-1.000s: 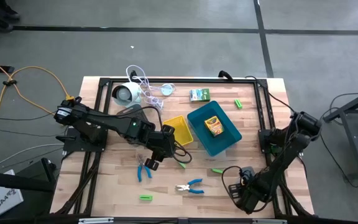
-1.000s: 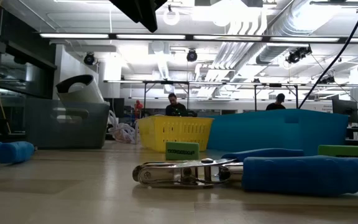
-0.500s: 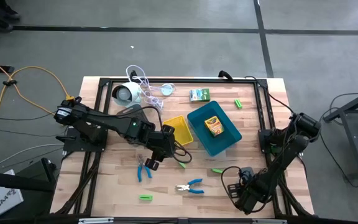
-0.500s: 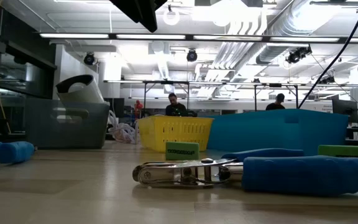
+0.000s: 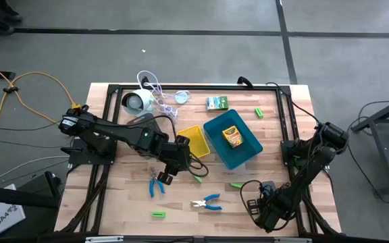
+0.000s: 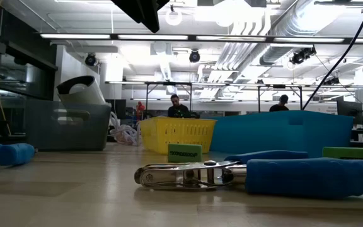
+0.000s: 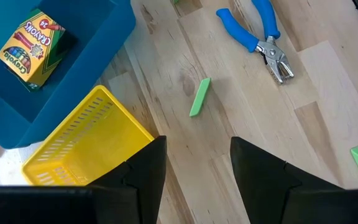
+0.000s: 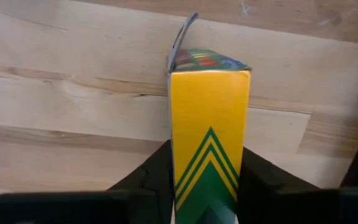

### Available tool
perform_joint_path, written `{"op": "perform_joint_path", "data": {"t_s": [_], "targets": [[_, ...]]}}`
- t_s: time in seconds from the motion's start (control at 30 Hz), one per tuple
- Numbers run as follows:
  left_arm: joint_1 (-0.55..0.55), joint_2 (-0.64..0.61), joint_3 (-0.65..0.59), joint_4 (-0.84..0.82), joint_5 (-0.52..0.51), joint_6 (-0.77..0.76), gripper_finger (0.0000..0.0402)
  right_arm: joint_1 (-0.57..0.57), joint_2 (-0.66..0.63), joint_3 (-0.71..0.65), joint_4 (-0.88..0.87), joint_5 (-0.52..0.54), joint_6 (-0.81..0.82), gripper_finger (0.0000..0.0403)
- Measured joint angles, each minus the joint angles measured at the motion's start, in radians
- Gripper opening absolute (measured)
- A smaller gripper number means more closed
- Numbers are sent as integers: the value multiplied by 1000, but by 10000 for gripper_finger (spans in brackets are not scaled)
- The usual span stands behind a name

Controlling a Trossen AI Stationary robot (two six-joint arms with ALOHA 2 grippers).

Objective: Pick & Place School Supplies
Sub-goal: Put the crayons box into the blue bin

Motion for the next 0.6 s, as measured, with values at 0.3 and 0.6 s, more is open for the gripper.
{"op": "perform_joint_path", "data": {"t_s": [0.3,0.6], "targets": [[0,0,0,0,0,0,170,0,0,0,0,-1,-5,99],[0,0,0,0,0,4,170,0,0,0,1,-1,-4,101]]}}
